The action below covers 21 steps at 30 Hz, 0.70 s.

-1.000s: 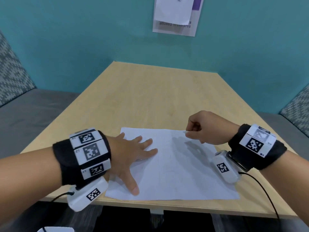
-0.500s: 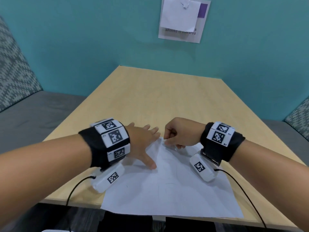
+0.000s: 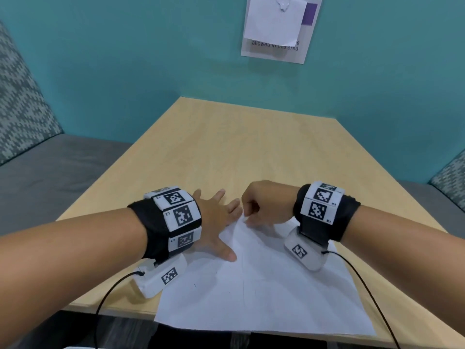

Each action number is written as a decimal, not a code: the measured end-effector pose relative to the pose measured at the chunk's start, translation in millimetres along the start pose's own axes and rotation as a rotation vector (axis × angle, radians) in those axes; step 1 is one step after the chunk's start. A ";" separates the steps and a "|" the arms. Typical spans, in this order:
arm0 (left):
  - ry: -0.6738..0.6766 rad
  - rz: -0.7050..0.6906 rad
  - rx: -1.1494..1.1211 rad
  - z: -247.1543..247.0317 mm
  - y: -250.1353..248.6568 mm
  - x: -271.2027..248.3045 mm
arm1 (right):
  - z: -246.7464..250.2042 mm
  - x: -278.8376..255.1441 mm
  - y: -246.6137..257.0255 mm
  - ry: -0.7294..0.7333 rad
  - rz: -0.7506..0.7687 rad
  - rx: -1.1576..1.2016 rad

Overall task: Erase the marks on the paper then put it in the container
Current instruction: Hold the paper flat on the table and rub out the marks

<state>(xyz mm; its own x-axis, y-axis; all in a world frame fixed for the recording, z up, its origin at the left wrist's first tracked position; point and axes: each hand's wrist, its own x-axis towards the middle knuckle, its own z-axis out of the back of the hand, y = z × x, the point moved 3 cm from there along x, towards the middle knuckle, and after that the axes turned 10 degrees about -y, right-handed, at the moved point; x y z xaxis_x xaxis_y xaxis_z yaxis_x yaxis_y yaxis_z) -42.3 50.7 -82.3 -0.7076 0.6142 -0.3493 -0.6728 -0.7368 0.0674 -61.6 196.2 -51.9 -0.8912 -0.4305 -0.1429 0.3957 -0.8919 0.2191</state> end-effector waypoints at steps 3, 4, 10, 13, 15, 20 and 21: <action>-0.010 -0.001 0.021 -1.0 -2.0 2.2 | 1.2 2.9 -4.7 -0.013 -0.031 0.013; -0.019 -0.005 0.002 -1.4 -1.3 1.7 | -3.2 2.5 -0.3 0.009 -0.002 0.016; -0.004 -0.009 0.003 -5.7 2.6 5.3 | 3.1 7.9 -5.3 0.016 -0.030 0.025; -0.008 -0.008 -0.049 -2.5 1.0 1.7 | -5.4 3.7 3.4 0.052 0.024 0.034; -0.005 -0.008 -0.053 -2.2 2.2 1.5 | -6.8 3.2 5.6 0.073 0.045 0.045; -0.021 0.005 -0.009 -4.0 -0.9 3.4 | -2.0 -1.3 0.8 0.042 -0.013 0.057; -0.024 0.001 -0.033 -3.3 -1.0 2.2 | -7.8 -6.6 7.3 0.064 0.026 0.053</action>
<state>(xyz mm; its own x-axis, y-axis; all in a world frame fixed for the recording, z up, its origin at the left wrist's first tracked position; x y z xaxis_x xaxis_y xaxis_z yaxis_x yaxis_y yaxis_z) -42.5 51.8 -86.3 -0.7137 0.6197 -0.3265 -0.6648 -0.7461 0.0369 -51.1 191.4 -56.9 -0.8641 -0.4628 -0.1980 0.4045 -0.8725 0.2742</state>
